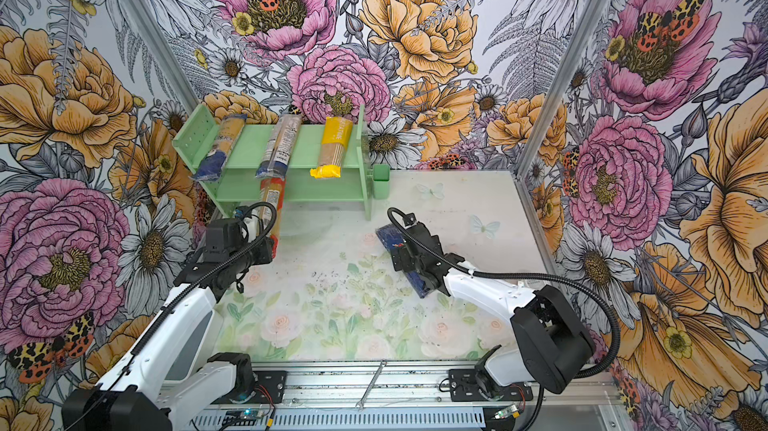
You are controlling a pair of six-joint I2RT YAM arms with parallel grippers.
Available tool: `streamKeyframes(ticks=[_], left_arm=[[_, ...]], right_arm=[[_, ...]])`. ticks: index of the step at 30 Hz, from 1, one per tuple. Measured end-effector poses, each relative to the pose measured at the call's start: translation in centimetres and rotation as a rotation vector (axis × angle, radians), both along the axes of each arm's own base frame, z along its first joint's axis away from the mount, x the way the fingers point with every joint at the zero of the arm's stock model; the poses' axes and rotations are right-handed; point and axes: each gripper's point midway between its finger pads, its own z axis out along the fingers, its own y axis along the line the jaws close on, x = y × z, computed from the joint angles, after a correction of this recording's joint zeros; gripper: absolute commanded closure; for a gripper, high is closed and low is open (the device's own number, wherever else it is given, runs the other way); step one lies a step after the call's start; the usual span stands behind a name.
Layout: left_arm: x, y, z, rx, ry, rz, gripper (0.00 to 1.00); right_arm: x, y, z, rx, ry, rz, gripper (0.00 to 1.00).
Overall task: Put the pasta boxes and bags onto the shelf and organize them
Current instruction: 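Carry the upright red-and-white bag toward the lower shelf tier, then hold the red-and-white bag upright in front of the shelf with the left gripper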
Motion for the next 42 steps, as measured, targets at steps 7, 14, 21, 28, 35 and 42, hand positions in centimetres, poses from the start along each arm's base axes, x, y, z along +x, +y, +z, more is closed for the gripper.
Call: streamKeyframes(ticks=[7,14,21,28,35,42], left_arm=[[1.6,1.8,1.7,0.022,-0.042,0.038,1.00],[2.5,2.6,1.5,0.038,-0.032,0.042,1.00],[3.9,4.1,2.4,0.044,-0.042,0.054,1.00],[5.4,4.3,3.0,0.042,-0.070,0.037,1.00],[6.2,4.5,1.8,0.056,-0.035,0.020,1.00],[6.5,4.5,1.8,0.064,-0.036,0.013,1.00]], right_arm=[[-0.3,-0.3,-0.1,-0.002,0.000,-0.003,0.01],[-0.7,-0.6,0.3,0.010,-0.010,-0.009,0.00],[-1.2,-1.0,0.7,0.020,-0.023,-0.014,0.00],[-1.3,-1.2,0.7,0.017,-0.028,-0.019,0.00],[-1.3,-1.2,0.7,0.017,-0.028,-0.019,0.00],[-1.3,-1.2,0.7,0.018,-0.028,-0.019,0.00]])
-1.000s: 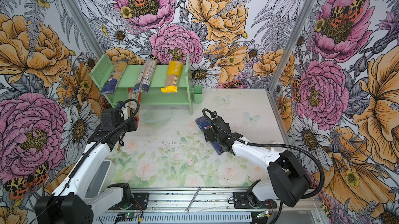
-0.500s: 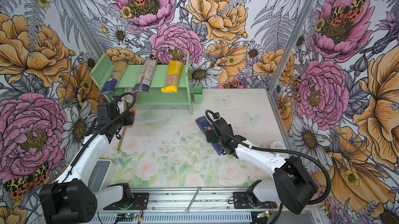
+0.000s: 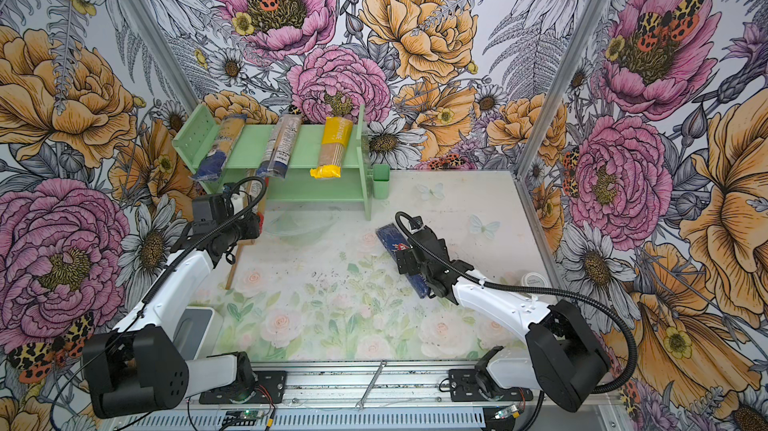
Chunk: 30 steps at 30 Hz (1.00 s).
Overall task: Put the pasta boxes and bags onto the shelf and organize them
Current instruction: 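Hold the red-and-white bag upright in front of the shelf with the left gripper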
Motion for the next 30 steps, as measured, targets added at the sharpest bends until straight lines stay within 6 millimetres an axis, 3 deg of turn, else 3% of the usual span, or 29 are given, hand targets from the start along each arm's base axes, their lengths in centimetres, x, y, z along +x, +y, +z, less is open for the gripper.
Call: streamKeyframes(ticks=[13,30], left_arm=[[2.2,0.3,1.2,0.036,-0.034,-0.023,1.00],[2.8,0.5,0.7,0.065,-0.017,-0.031,1.00]], right_arm=[[0.0,0.0,0.0,0.006,0.000,-0.005,0.00],[0.0,-0.1,0.3,0.005,-0.008,-0.011,0.00]])
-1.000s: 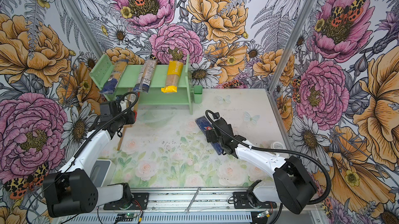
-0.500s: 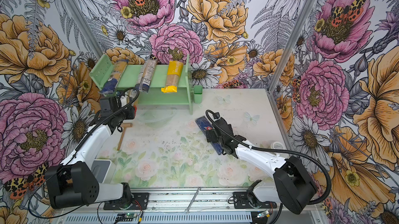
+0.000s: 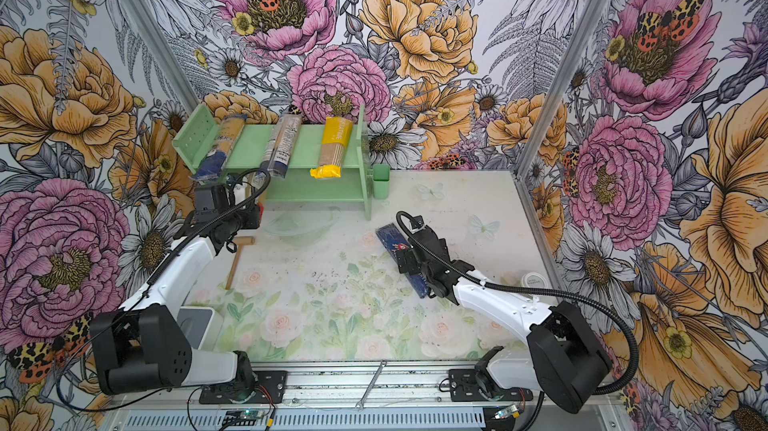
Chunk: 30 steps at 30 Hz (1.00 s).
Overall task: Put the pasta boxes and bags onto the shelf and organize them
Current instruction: 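Hold the red-and-white bag upright in front of the shelf with the left gripper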
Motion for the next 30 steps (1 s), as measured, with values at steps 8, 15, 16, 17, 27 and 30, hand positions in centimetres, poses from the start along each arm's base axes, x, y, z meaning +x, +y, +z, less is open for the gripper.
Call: streamKeyframes(ticks=[8,15,16,17,27,30], left_arm=[[0.5,0.1,0.5,0.003,-0.014,0.001,1.00],[1.4,0.4,0.3,0.011,-0.008,0.010,1.00],[1.5,0.4,0.3,0.011,-0.007,0.010,1.00],[1.5,0.5,0.2,0.013,-0.006,0.012,1.00],[1.8,0.8,-0.1,0.033,0.001,0.016,1.00],[2.0,0.9,-0.5,0.035,0.008,0.019,1.00]], right_arm=[[0.0,0.0,0.0,-0.001,0.000,0.000,0.00],[0.0,-0.1,0.0,-0.005,-0.003,-0.005,0.01],[0.0,-0.1,0.0,-0.004,-0.003,-0.005,0.01],[0.1,-0.1,0.0,-0.004,-0.003,-0.005,0.00],[0.0,-0.1,0.0,-0.005,-0.003,-0.005,0.00],[0.0,-0.1,0.0,-0.005,-0.003,-0.005,0.00]])
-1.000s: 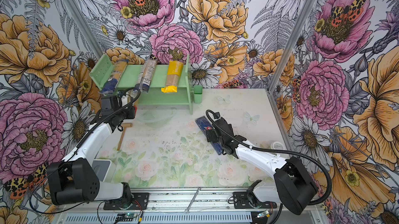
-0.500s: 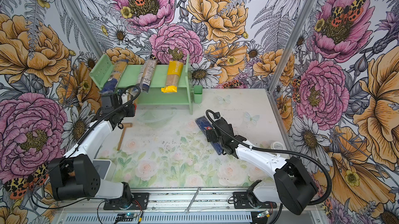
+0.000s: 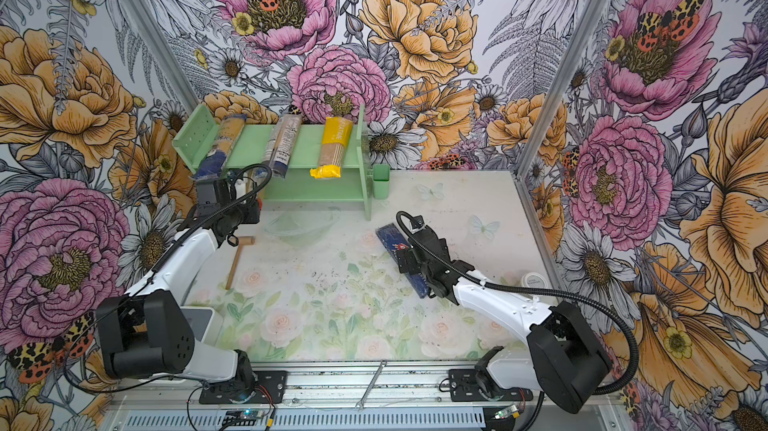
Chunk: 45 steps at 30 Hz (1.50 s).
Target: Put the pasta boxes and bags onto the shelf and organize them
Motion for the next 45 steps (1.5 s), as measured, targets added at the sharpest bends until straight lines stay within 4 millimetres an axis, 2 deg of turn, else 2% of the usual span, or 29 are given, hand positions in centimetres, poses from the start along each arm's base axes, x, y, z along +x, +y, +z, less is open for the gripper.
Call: streamKeyframes(ticks=[9,18,27,38,45], left_arm=[[0.4,0.1,-1.2,-0.002,0.024,0.001,1.00],[1.1,0.2,-0.5,0.002,-0.016,0.001,1.00],[1.8,0.3,-1.1,0.002,-0.021,0.001,1.00],[2.8,0.3,-0.4,0.008,-0.069,0.001,1.00],[3.2,0.4,-1.8,0.005,-0.045,0.001,1.00]], right_arm=[[0.0,0.0,0.0,0.000,0.000,0.000,0.01],[0.0,-0.1,0.0,-0.002,-0.001,-0.003,0.00],[0.1,-0.1,0.0,-0.004,-0.003,-0.006,0.01],[0.1,-0.2,0.1,-0.002,-0.006,-0.011,0.00],[-0.2,-0.4,0.0,0.003,-0.004,-0.016,0.00]])
